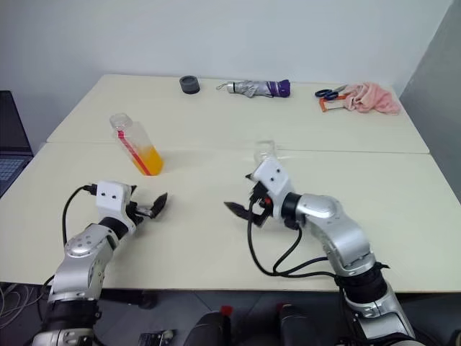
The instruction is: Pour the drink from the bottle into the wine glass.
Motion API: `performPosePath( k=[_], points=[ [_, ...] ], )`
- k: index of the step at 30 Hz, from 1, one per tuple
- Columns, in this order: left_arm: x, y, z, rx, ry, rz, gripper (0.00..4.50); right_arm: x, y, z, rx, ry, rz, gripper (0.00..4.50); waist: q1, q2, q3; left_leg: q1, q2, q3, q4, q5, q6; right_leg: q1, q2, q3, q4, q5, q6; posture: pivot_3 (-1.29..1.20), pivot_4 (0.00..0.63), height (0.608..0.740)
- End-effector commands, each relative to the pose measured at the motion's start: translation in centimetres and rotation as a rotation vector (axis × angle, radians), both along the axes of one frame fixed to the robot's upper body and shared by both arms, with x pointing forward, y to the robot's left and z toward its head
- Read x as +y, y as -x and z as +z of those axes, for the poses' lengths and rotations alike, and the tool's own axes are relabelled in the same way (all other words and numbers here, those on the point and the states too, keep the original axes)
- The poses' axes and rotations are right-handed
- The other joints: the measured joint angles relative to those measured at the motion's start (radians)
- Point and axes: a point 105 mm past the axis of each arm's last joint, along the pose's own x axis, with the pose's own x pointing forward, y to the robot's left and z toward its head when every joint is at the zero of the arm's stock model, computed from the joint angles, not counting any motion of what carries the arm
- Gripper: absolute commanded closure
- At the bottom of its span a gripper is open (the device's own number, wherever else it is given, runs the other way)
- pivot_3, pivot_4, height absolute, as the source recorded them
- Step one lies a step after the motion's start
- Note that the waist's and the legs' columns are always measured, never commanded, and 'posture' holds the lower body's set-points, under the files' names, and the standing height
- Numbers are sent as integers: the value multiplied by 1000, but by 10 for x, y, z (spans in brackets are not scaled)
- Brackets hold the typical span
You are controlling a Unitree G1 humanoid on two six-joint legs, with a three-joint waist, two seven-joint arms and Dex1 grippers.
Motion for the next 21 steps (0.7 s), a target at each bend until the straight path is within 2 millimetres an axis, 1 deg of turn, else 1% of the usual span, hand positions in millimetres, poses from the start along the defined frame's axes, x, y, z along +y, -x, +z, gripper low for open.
performPosePath(
  k=[1,4,5,7,8,11,15,18,21],
  points=[
    [-32,8,19,-41,30,-189,16,-16,-12,24,8,-81,-86,0,0,0,0,0,0,0,0,0,0,0,0,0,0,0,0,0,150,740],
    [-50,12,27,-39,60,-315,16,-28,-30,32,132,-115,-161,0,-1,0,0,1,-1,1,0,0,0,0,2,0,0,0,0,0,150,740],
    [-54,13,28,-35,55,-351,16,-30,-37,34,173,-94,-187,0,-2,0,0,1,-1,1,0,0,0,0,2,1,0,0,0,0,150,740],
    [-58,13,29,-26,36,-404,16,-34,-49,38,258,-74,-221,0,-4,1,0,1,-2,2,0,0,0,0,3,1,0,0,0,0,150,740],
    [-61,13,28,-19,28,-429,16,-34,-55,41,303,-91,-221,0,-5,1,0,2,-2,2,-1,0,0,0,3,1,0,0,0,0,150,740],
    [-70,14,28,-2,-3,-525,16,-38,-74,45,392,-87,-253,0,-7,1,0,2,-2,2,-3,0,0,-1,3,1,0,0,-2,0,150,740],
    [-85,20,27,18,-38,-657,16,-44,-93,39,486,-43,-303,0,-11,1,0,0,-2,3,-3,0,0,-2,3,1,-1,-1,-2,0,150,740],
    [-93,25,27,31,-62,-737,16,-43,-98,33,547,-9,-297,0,-12,1,0,-1,-2,5,-3,0,1,-3,3,3,-1,-1,-2,0,150,740],
    [-95,26,28,35,-78,-773,16,-41,-103,27,585,9,-301,0,-14,1,0,-1,-2,5,-3,-1,1,-3,3,3,-1,-1,-2,0,150,740]
  ],
)
